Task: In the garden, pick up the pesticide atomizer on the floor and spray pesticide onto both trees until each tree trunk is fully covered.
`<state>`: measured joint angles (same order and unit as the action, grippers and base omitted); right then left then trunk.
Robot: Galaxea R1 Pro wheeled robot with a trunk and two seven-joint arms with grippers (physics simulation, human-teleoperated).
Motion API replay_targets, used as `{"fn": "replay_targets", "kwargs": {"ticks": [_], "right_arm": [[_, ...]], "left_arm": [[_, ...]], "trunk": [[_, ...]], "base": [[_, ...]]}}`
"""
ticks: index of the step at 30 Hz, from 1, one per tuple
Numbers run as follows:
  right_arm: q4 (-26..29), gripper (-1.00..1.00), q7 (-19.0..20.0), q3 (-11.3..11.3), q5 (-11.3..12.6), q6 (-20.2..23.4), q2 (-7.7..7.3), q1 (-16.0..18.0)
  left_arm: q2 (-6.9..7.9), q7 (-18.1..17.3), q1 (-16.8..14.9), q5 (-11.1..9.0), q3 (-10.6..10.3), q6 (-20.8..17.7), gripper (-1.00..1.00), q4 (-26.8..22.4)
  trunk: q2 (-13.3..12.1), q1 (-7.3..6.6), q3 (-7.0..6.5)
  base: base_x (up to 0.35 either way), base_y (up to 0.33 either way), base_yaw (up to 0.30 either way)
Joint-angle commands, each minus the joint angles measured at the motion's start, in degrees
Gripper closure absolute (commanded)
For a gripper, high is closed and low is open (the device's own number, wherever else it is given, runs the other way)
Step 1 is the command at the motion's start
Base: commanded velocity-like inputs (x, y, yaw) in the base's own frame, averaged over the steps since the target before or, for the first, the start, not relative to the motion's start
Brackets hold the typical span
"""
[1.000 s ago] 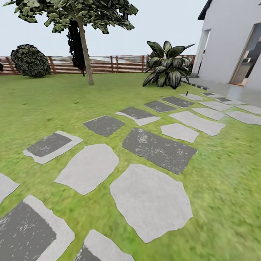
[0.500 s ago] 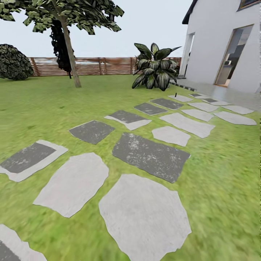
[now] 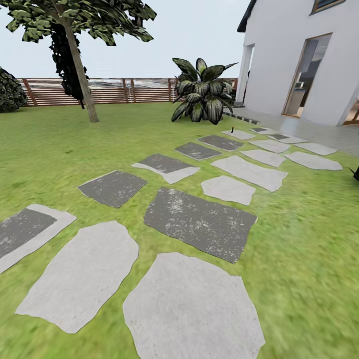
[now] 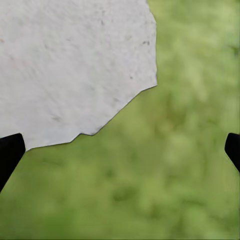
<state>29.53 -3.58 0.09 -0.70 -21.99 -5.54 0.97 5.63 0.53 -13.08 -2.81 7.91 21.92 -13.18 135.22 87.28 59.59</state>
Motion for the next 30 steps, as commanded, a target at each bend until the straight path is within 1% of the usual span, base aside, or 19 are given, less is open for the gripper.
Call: {"fn": "replay_targets", "kwargs": {"ticks": [1, 30], "right_arm": [[0.0, -1.00, 0.0, 0.0, 0.0, 0.0, 0.00, 0.0], [0.0, -1.00, 0.0, 0.0, 0.0, 0.0, 0.00, 0.0]], "left_arm": [[0.00, 0.0, 0.0, 0.0, 0.0, 0.0, -1.00, 0.0], [0.00, 0.0, 0.0, 0.0, 0.0, 0.0, -1.00, 0.0]], "trunk": [[0.0, 0.00, 0.00], [0.0, 0.00, 0.00]], "base": [[0.339, 0.000, -0.006], [0.339, 0.000, 0.000]]}}
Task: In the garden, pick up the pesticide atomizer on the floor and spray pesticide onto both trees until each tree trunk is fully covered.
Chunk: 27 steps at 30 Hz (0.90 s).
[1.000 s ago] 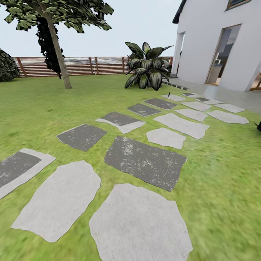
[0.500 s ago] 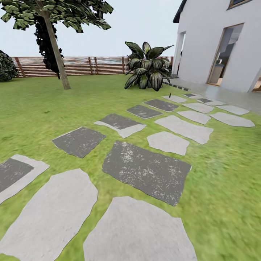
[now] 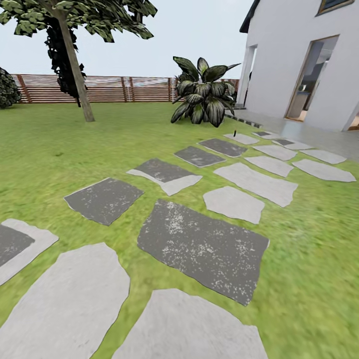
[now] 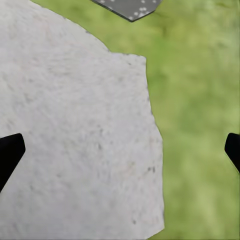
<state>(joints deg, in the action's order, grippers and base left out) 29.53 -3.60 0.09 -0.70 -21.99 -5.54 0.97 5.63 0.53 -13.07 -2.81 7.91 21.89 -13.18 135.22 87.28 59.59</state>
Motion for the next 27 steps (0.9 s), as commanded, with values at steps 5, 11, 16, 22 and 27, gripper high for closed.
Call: {"fn": "replay_targets", "kwargs": {"ticks": [5, 11, 16, 22, 27], "right_arm": [[0.0, -1.00, 0.0, 0.0, 0.0, 0.0, 0.02, 0.0], [-0.1, -1.00, 0.0, 0.0, 0.0, 0.0, 0.06, 0.0], [-0.1, -1.00, 0.0, 0.0, 0.0, 0.0, 0.09, 0.0], [-0.1, -1.00, 0.1, 0.0, 0.0, 0.0, 0.09, 0.0], [-0.1, -1.00, 0.0, 0.0, 0.0, 0.0, 0.09, 0.0]], "left_arm": [[0.00, 0.0, 0.0, 0.0, 0.0, 0.0, -1.00, 0.0], [0.00, 0.0, 0.0, 0.0, 0.0, 0.0, -1.00, 0.0], [0.00, 0.0, 0.0, 0.0, 0.0, 0.0, -1.00, 0.0], [0.00, 0.0, 0.0, 0.0, 0.0, 0.0, -1.00, 0.0], [0.00, 0.0, 0.0, 0.0, 0.0, 0.0, -1.00, 0.0]], "trunk": [[0.0, 0.00, 0.00], [0.0, 0.00, 0.00], [0.0, 0.00, 0.00], [0.0, 0.00, 0.00], [0.0, 0.00, 0.00]], "base": [[0.339, 0.000, 0.000], [0.339, 0.000, 0.000], [0.339, 0.000, -0.128], [0.339, 0.000, -0.272], [0.339, 0.000, -0.291]]}}
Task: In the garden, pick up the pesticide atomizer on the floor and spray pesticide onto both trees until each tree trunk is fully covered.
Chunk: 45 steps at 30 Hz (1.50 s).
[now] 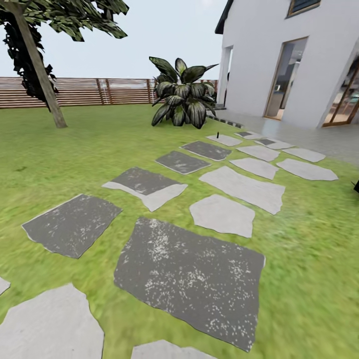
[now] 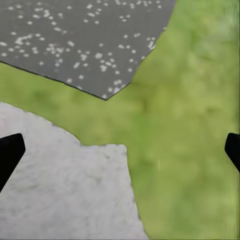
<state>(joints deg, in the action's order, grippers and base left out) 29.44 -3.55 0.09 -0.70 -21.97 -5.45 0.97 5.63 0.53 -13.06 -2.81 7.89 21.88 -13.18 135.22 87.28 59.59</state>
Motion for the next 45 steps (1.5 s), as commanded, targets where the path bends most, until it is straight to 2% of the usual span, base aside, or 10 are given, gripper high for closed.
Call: {"fn": "replay_targets", "kwargs": {"ticks": [1, 19, 45], "right_arm": [[0.0, -1.00, 0.0, 0.0, 0.0, 0.0, 0.00, 0.0], [0.0, -1.00, 0.0, 0.0, 0.0, 0.0, 0.00, 0.0], [-0.1, -1.00, 0.0, 0.0, 0.0, 0.0, 0.00, 0.0]], "left_arm": [[0.00, 0.0, 0.0, 0.0, 0.0, 0.0, -1.00, 0.0], [0.00, 0.0, 0.0, 0.0, 0.0, 0.0, -1.00, 0.0], [0.00, 0.0, 0.0, 0.0, 0.0, 0.0, -1.00, 0.0]], "trunk": [[0.0, 0.00, 0.00], [0.0, 0.00, 0.00], [0.0, 0.00, 0.00]], "base": [[0.339, 0.000, -0.293], [0.339, 0.000, -0.263], [0.339, 0.000, -0.011]]}}
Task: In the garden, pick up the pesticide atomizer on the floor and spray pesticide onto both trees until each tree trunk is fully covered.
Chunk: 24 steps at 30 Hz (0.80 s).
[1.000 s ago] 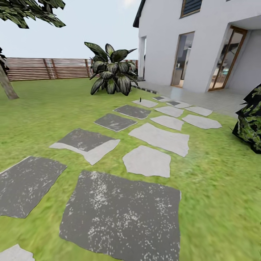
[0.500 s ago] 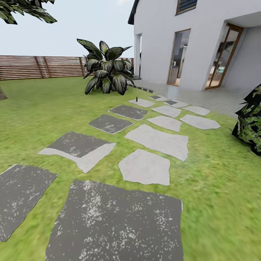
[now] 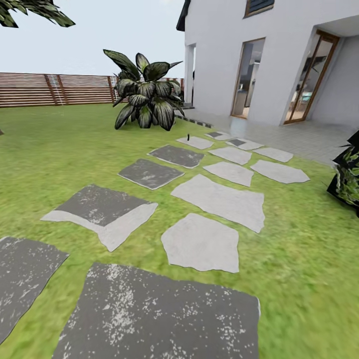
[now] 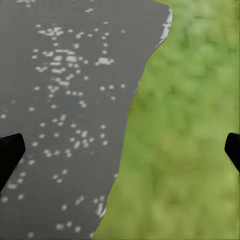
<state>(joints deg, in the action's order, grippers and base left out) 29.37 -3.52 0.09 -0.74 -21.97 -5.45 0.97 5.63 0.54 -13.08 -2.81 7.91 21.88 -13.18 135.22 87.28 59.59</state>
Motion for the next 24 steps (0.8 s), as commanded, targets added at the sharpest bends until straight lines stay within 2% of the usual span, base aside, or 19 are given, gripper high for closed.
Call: {"fn": "replay_targets", "kwargs": {"ticks": [1, 24], "right_arm": [[0.0, -1.00, 0.0, 0.0, 0.0, 0.0, 0.00, 0.0], [0.1, -1.00, 0.0, 0.0, 0.0, 0.0, -0.04, 0.0]], "left_arm": [[0.00, 0.0, 0.0, 0.0, 0.0, 0.0, -1.00, 0.0], [-0.08, 0.0, 0.0, 0.0, -0.1, 0.0, -1.00, 0.0]], "trunk": [[0.0, 0.00, 0.00], [0.0, 0.00, 0.00]], "base": [[0.339, 0.000, 0.000], [0.339, 0.000, 0.000]]}}
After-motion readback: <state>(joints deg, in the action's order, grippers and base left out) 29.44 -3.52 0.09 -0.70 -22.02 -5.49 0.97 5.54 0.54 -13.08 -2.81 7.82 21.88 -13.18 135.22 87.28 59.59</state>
